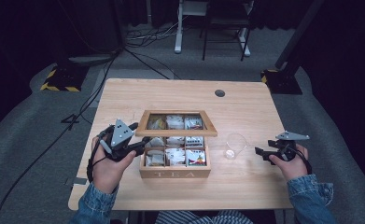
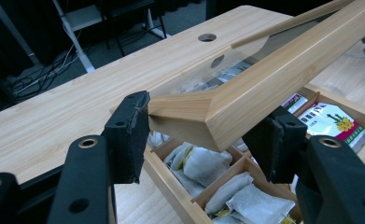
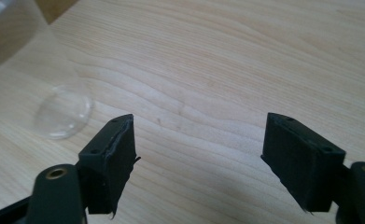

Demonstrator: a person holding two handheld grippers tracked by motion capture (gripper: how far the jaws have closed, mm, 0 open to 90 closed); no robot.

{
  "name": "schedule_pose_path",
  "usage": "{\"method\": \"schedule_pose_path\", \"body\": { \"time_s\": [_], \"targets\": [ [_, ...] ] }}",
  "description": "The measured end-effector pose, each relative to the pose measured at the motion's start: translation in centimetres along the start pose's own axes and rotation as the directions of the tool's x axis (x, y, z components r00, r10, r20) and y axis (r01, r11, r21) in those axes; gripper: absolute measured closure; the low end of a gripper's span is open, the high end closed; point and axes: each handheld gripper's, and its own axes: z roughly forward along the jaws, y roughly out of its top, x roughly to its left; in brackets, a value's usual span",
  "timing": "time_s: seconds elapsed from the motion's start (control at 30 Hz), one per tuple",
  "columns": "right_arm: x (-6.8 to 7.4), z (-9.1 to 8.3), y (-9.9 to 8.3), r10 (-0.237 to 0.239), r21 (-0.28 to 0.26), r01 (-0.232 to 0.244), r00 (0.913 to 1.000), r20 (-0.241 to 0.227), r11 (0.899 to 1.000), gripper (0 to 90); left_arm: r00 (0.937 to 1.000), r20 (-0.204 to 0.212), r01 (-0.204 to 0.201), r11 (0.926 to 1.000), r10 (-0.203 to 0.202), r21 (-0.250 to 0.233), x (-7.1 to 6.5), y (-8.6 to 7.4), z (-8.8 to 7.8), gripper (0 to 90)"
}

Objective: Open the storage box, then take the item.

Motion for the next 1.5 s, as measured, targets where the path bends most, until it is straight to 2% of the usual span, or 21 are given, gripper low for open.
{"method": "schedule_pose_path", "body": {
  "time_s": [0.07,0.2,0.33,0.43,0.53,0.7,0.9,1.0,1.07,1.2,1.33,1.5],
  "targets": [
    [0.2,-0.5,0.4,-0.010,0.016,0.010,0.9999,-0.005,1.000,32.3,1.0000,0.001,0.000,1.0000,0.000,0.000,0.1,0.1,0.0,42.7],
    [0.4,-1.4,1.0,0.012,0.031,-0.012,0.9999,-0.009,0.999,38.4,1.0000,0.005,0.008,1.0000,-0.008,-0.003,0.3,0.4,0.1,42.7],
    [1.1,-2.5,1.7,0.022,0.008,-0.022,0.9993,-0.031,1.000,41.6,0.9999,-0.009,0.014,0.9999,-0.014,-0.010,0.3,0.5,0.1,43.5],
    [1.8,-3.2,2.5,0.001,-0.008,-0.001,0.9987,-0.052,1.000,45.1,0.9998,-0.012,0.015,0.9998,-0.015,-0.010,0.4,0.5,0.2,45.5],
    [2.4,-3.7,3.2,-0.020,-0.018,0.019,0.9981,-0.059,1.000,46.2,0.9996,-0.019,0.019,0.9997,-0.019,-0.016,0.4,0.6,0.3,45.9],
    [3.3,-4.4,4.0,-0.030,-0.034,0.027,0.9962,-0.082,0.999,46.4,0.9997,-0.023,0.013,0.9999,-0.013,-0.009,0.4,0.9,0.3,46.2],
    [4.7,-5.0,4.8,-0.025,-0.044,0.020,0.9948,-0.098,0.999,42.3,0.9995,-0.033,0.001,1.0000,0.000,0.003,0.5,1.4,0.3,46.5],
    [5.9,-5.4,5.4,-0.016,-0.057,0.010,0.9932,-0.115,0.998,43.3,0.9995,-0.032,-0.001,0.9997,0.001,0.023,0.4,1.6,0.3,46.7],
    [7.0,-5.5,5.9,-0.029,-0.061,0.021,0.9903,-0.136,0.998,46.2,0.9992,-0.039,-0.007,0.9996,0.008,0.029,0.3,1.5,0.2,46.8],
    [9.4,-5.3,7.0,-0.089,-0.076,0.076,0.9794,-0.182,0.994,46.9,0.9991,-0.042,-0.008,0.9996,0.009,0.027,0.1,1.3,0.2,46.9],
    [11.6,-5.0,7.8,-0.149,-0.092,0.132,0.9650,-0.216,0.987,46.9,0.9992,-0.040,-0.007,0.9998,0.008,0.020,0.2,1.3,0.2,46.8],
    [13.2,-4.1,8.6,-0.183,-0.090,0.166,0.9554,-0.232,0.982,47.1,0.9996,-0.029,-0.004,0.9997,0.004,0.022,0.4,1.4,0.2,46.8]
  ]
}}
